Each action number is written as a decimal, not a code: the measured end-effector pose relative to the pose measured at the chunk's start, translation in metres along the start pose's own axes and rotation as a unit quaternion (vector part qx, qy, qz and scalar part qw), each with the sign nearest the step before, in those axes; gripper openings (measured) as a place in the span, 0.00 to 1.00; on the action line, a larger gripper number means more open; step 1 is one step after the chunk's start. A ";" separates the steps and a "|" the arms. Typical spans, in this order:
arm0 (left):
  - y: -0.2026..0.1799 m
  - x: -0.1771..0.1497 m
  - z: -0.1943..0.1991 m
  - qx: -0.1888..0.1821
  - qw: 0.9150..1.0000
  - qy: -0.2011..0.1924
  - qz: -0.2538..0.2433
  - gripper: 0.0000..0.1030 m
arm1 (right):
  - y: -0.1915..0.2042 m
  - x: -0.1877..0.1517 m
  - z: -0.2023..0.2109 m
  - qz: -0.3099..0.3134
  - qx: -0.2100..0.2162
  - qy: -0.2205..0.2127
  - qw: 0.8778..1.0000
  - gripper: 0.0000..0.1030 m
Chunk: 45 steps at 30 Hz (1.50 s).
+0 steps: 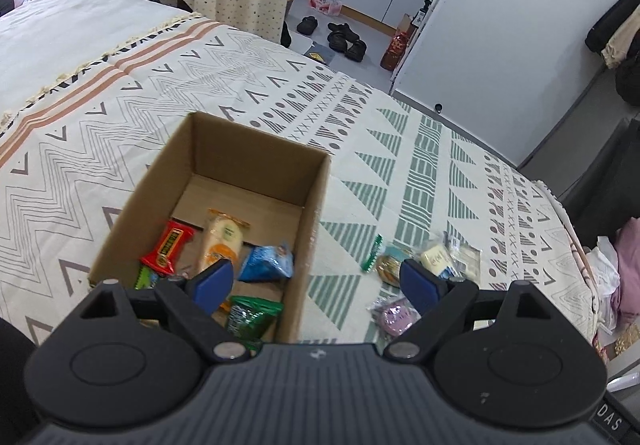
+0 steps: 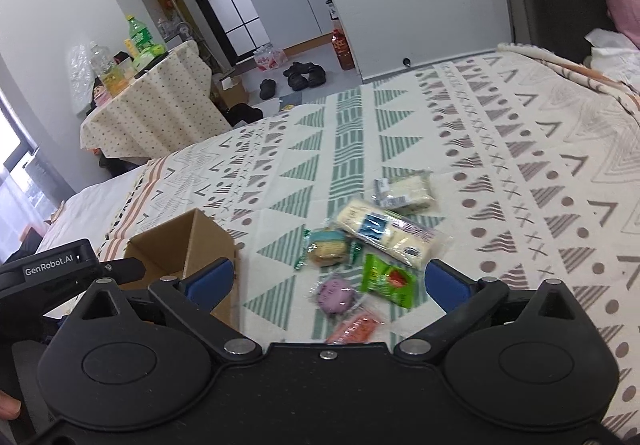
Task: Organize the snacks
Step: 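Move both tools back over the remaining snacks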
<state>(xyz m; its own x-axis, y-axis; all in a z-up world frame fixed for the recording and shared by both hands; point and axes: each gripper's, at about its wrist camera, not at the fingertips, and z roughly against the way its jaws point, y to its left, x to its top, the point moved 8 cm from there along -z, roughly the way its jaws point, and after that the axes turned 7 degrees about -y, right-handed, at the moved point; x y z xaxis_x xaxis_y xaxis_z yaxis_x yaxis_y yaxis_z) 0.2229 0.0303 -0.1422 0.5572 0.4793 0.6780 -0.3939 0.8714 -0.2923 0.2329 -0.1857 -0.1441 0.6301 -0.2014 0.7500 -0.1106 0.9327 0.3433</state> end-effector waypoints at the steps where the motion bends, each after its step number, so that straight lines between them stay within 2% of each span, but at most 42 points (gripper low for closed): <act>1: -0.004 -0.002 0.000 -0.001 1.000 0.001 -0.001 0.87 | -0.004 -0.001 0.000 -0.001 0.001 0.001 1.000 1.00; 6: -0.022 -0.013 -0.006 -0.013 1.000 0.012 0.001 0.87 | -0.022 -0.002 -0.001 -0.011 0.005 0.004 1.000 1.00; 12: -0.038 -0.022 -0.018 0.000 0.999 0.015 -0.032 0.87 | -0.042 -0.003 -0.005 -0.026 0.013 0.011 1.000 1.00; 20: -0.054 -0.044 -0.041 0.006 0.997 0.046 -0.058 0.87 | -0.064 -0.002 -0.018 -0.033 0.018 0.015 0.999 0.99; 29: -0.077 -0.074 -0.068 -0.017 0.993 0.074 -0.089 0.84 | -0.083 -0.024 -0.040 -0.067 0.028 0.045 0.996 0.77; 32: -0.082 -0.084 -0.077 -0.031 0.992 0.091 -0.080 0.75 | -0.084 -0.026 -0.045 -0.070 0.034 0.048 0.996 0.71; 34: -0.084 -0.090 -0.083 -0.035 0.991 0.101 -0.085 0.64 | -0.085 -0.029 -0.050 -0.072 0.038 0.052 0.995 0.67; 37: -0.084 -0.099 -0.092 -0.038 0.989 0.120 -0.080 0.53 | -0.086 -0.034 -0.057 -0.073 0.044 0.062 0.994 0.58; 41: -0.085 -0.110 -0.102 -0.042 0.986 0.138 -0.079 0.49 | -0.090 -0.038 -0.066 -0.084 0.049 0.075 0.992 0.48; 45: -0.087 -0.123 -0.111 -0.049 0.983 0.156 -0.081 0.47 | -0.093 -0.041 -0.073 -0.098 0.055 0.079 0.991 0.46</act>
<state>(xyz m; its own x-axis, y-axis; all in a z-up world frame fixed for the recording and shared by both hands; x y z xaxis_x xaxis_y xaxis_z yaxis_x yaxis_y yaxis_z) 0.2700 -0.0927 -0.2750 0.8105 0.3285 0.4849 -0.2180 0.9376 -0.2708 0.2738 -0.2419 -0.2480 0.7595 -0.3175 0.5678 -0.0521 0.8404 0.5395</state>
